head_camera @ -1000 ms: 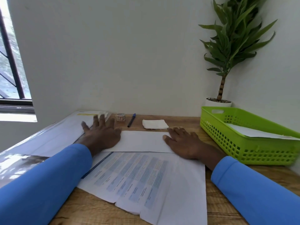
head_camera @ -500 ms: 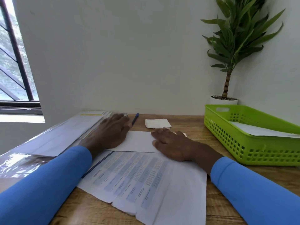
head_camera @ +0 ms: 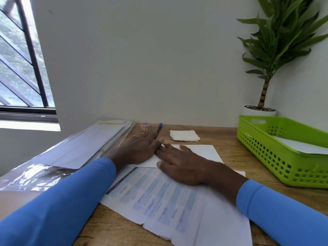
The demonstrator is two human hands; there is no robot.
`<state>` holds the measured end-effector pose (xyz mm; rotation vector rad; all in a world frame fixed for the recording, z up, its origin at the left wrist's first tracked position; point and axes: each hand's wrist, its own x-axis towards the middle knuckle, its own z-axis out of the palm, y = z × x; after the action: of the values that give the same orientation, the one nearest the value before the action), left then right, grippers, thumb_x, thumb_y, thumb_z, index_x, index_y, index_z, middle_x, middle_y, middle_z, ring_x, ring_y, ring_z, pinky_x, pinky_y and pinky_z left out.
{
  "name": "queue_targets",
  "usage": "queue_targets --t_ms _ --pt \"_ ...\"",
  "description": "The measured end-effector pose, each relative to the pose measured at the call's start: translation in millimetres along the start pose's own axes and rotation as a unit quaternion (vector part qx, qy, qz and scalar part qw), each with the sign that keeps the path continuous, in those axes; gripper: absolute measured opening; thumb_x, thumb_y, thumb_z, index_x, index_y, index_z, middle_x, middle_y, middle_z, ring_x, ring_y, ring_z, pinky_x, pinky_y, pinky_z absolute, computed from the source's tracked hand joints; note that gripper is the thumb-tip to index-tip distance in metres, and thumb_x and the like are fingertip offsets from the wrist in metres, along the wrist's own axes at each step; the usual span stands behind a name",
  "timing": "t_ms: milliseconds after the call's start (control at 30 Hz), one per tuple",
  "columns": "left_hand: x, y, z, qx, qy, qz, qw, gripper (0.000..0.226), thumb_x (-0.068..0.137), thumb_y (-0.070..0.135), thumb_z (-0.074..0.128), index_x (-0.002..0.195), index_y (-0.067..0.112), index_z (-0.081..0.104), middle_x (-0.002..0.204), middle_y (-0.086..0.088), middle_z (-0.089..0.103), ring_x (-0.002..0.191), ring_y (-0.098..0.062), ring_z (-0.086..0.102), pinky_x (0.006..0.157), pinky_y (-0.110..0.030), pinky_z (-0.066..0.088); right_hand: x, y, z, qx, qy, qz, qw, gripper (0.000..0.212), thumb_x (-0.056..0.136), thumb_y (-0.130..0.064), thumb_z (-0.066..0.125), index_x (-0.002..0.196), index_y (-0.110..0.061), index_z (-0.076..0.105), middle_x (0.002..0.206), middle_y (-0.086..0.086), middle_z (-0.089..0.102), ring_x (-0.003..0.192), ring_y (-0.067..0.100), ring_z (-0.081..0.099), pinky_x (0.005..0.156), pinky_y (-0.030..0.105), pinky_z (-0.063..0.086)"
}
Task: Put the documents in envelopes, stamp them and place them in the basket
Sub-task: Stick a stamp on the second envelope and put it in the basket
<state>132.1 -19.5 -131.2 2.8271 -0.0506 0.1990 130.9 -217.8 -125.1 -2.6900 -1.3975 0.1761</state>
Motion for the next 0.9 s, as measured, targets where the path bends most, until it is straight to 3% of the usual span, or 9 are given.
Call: queue_targets --t_ms 100,167,233,300,367,533,633,800,900 --pt "3.7 -3.8 1.8 -0.013 0.018 -0.001 1.000 0.058 0.107 0.053 0.027 0.156 0.024 0.034 0.162 -0.005 0.038 0.152 -0.025 0.031 0.122 -0.043 0.024 3.1 7.5 3.8 0.025 0.015 -0.038 0.999 0.057 0.108 -0.045 0.024 0.162 -0.036 0.008 0.170 -0.015 0.000 0.154 0.001 -0.005 0.126 0.037 -0.003" --pt "6.7 -12.3 4.0 -0.030 0.065 -0.015 0.997 0.056 0.104 0.053 0.038 0.151 0.023 0.042 0.156 -0.006 0.047 0.144 -0.027 0.042 0.116 -0.041 0.034 3.4 12.6 5.4 0.121 0.058 -0.056 0.989 0.050 0.106 -0.039 0.038 0.156 -0.036 0.034 0.165 -0.016 0.027 0.152 0.000 0.018 0.125 0.030 0.010" --pt "10.4 -20.9 1.3 -0.033 0.138 -0.043 0.989 0.055 0.097 0.046 0.055 0.147 0.023 0.047 0.148 -0.007 0.053 0.136 -0.027 0.050 0.109 -0.037 0.040 2.7 17.7 5.1 0.236 0.138 -0.048 0.961 0.037 0.101 -0.033 0.051 0.135 -0.032 0.064 0.140 -0.018 0.060 0.130 -0.007 0.049 0.113 0.023 0.034" --pt "17.6 -22.6 -8.4 -0.024 0.189 -0.064 0.980 0.055 0.091 0.035 0.065 0.142 0.024 0.050 0.137 -0.010 0.058 0.124 -0.031 0.056 0.099 -0.037 0.045 1.6 24.3 1.8 0.259 0.225 -0.025 0.939 0.025 0.099 -0.027 0.057 0.116 -0.029 0.075 0.109 -0.021 0.071 0.102 -0.009 0.061 0.093 0.019 0.045" --pt "32.2 -23.2 -21.4 -0.008 0.195 -0.090 0.977 0.055 0.090 0.030 0.068 0.141 0.023 0.051 0.132 -0.014 0.059 0.120 -0.033 0.057 0.092 -0.037 0.045 2.5 32.6 -1.9 0.249 0.276 -0.005 0.928 0.022 0.098 -0.024 0.058 0.108 -0.029 0.077 0.103 -0.018 0.074 0.097 -0.002 0.065 0.090 0.025 0.051" --pt "69.7 -33.6 -29.7 0.051 0.111 -0.130 0.984 0.052 0.089 0.036 0.066 0.139 0.026 0.053 0.132 -0.010 0.064 0.120 -0.031 0.057 0.089 -0.037 0.047 0.6 48.2 -5.6 0.212 0.326 0.020 0.921 0.019 0.091 -0.023 0.058 0.093 -0.026 0.077 0.089 -0.013 0.076 0.082 0.004 0.067 0.082 0.031 0.055" --pt "84.3 -37.1 -22.6 0.084 0.100 -0.125 0.984 0.035 0.093 0.037 0.062 0.127 0.029 0.065 0.125 -0.005 0.068 0.111 -0.029 0.062 0.088 -0.038 0.052 -0.1 51.4 -6.5 0.198 0.339 0.012 0.920 0.020 0.089 -0.026 0.057 0.093 -0.025 0.077 0.086 -0.012 0.075 0.079 0.006 0.066 0.079 0.032 0.055" --pt "86.0 -22.1 -24.8 0.075 0.185 -0.088 0.976 0.030 0.094 0.046 0.058 0.084 0.020 0.070 0.090 -0.003 0.073 0.084 -0.027 0.065 0.070 -0.034 0.050 3.2 55.1 -4.7 0.174 0.356 0.008 0.918 0.024 0.086 -0.027 0.058 0.104 -0.027 0.074 0.100 -0.017 0.074 0.086 0.003 0.066 0.084 0.034 0.056" --pt "68.0 0.9 -34.7 0.009 0.233 -0.006 0.972 0.037 0.091 0.054 0.062 0.078 0.020 0.067 0.081 0.004 0.071 0.078 -0.020 0.065 0.068 -0.034 0.051 3.2 55.6 -6.8 0.205 0.397 0.022 0.894 0.041 0.087 -0.025 0.062 0.127 -0.030 0.064 0.122 -0.014 0.066 0.096 0.002 0.066 0.087 0.033 0.056"
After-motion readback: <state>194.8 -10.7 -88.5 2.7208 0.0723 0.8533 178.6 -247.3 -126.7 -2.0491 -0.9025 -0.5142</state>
